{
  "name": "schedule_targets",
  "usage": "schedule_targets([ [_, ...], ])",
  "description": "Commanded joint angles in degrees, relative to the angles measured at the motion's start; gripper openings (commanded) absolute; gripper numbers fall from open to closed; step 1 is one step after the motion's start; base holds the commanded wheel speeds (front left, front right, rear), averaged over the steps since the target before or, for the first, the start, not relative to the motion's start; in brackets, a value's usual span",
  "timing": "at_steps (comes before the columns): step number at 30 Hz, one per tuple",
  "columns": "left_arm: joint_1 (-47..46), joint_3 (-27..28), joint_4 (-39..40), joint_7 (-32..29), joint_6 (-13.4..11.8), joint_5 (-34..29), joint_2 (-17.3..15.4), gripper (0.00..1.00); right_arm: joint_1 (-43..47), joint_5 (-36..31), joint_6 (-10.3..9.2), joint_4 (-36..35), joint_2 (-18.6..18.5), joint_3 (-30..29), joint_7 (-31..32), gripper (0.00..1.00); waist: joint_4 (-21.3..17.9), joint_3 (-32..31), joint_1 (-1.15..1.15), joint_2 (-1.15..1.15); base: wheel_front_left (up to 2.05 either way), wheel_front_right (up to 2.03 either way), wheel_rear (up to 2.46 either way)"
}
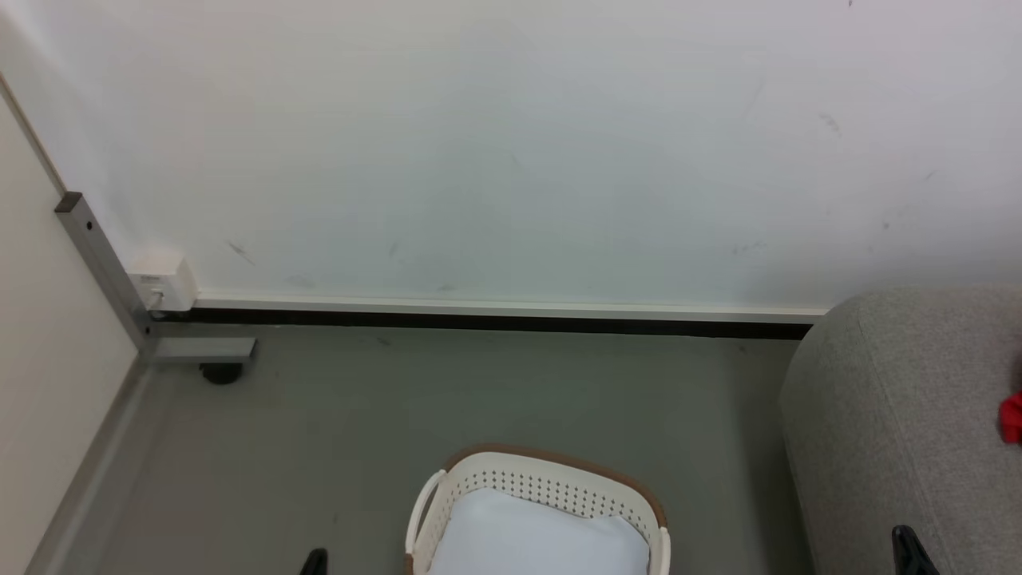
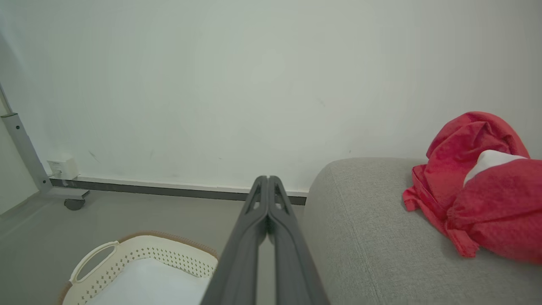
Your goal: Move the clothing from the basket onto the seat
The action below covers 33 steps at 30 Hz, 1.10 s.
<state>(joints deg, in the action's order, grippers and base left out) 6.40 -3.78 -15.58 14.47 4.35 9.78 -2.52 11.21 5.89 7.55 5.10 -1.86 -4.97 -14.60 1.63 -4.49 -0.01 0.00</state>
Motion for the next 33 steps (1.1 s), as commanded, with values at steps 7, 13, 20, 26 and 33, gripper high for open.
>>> schedule_targets([
  [7,-2.1,1.5,0.8,-2.4,0.4,9.6,-0.2,0.0,-2.4,9.8,-0.01,0.2,-0.4,-0.3,2.3,0.0,-0.1,0.3,0.01,0.0,0.0,0.0,0.0],
  [13,-3.0,2.2,1.0,-3.9,0.6,15.9,-0.2,0.0,-3.7,16.4,-0.01,0.9,-0.5,-0.4,3.9,0.0,-0.2,0.5,0.01,0.0,0.0,0.0,0.0],
  [20,-4.0,3.0,1.2,-5.6,0.9,22.7,-0.2,0.0,-5.2,23.5,-0.02,1.7,-0.6,-0.5,5.7,0.0,-0.3,0.8,0.01,0.0,0.0,0.0,0.0],
  [26,-4.8,3.6,1.2,-7.0,1.1,28.1,-0.3,0.0,-6.3,29.2,-0.03,2.4,-0.6,-0.6,7.1,0.0,-0.4,1.0,0.01,0.0,0.0,0.0,0.0],
  [33,-5.7,4.3,1.3,-8.5,1.4,34.0,-0.3,0.0,-7.6,35.3,-0.03,3.0,-0.7,-0.7,8.6,0.0,-0.5,1.3,0.01,0.0,0.0,0.0,0.0],
])
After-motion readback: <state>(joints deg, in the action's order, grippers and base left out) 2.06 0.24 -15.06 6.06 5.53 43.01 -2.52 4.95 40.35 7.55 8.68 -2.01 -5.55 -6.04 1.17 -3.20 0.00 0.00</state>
